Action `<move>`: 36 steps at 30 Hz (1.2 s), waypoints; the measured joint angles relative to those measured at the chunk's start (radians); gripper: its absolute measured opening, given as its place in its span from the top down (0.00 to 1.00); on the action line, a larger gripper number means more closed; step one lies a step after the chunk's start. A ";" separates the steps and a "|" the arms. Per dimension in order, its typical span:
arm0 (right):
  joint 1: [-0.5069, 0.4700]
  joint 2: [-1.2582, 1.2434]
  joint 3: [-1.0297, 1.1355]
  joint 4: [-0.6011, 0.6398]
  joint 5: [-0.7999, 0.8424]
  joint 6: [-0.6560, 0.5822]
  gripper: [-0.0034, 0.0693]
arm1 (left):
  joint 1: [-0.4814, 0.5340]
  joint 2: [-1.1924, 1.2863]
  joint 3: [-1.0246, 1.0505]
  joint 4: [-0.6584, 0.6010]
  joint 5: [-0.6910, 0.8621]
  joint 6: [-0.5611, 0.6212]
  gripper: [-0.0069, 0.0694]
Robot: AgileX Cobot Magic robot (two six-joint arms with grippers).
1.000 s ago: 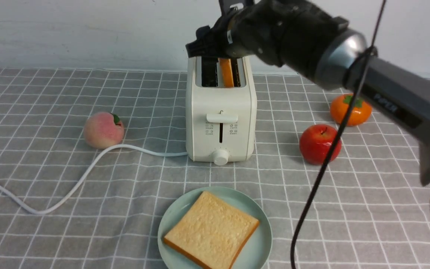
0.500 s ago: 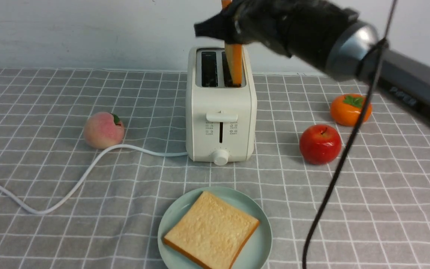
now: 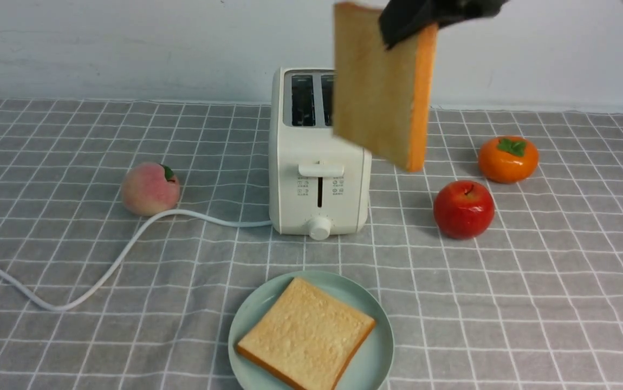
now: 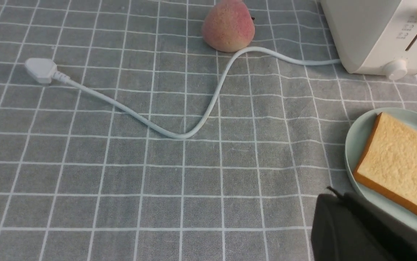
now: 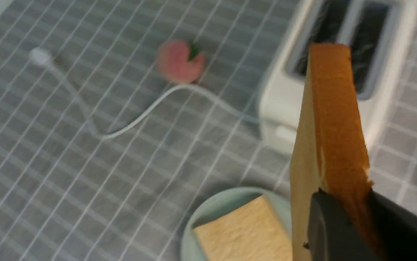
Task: Take toasted bread from bread machine on grey coffee table place on plate.
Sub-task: 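Place the held slice of bread on top of the slice on the plate with the right gripper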
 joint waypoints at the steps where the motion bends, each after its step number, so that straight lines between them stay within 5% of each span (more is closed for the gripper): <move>1: -0.013 0.005 0.066 0.102 0.001 -0.052 0.83 | 0.000 0.000 0.000 -0.005 -0.001 0.000 0.93; 9: -0.025 0.094 0.422 0.398 -0.012 -0.245 0.83 | 0.000 0.000 0.000 -0.084 -0.001 0.000 0.93; 17: -0.025 0.215 0.507 0.633 -0.042 -0.492 0.83 | 0.000 0.000 0.000 -0.130 -0.001 0.001 0.93; 29: -0.025 0.268 0.507 0.518 -0.111 -0.522 0.80 | 0.000 0.000 0.000 -0.143 0.004 0.002 0.93; 36: -0.025 0.268 0.507 0.451 -0.182 -0.522 0.61 | 0.000 0.000 0.000 -0.144 0.004 0.002 0.93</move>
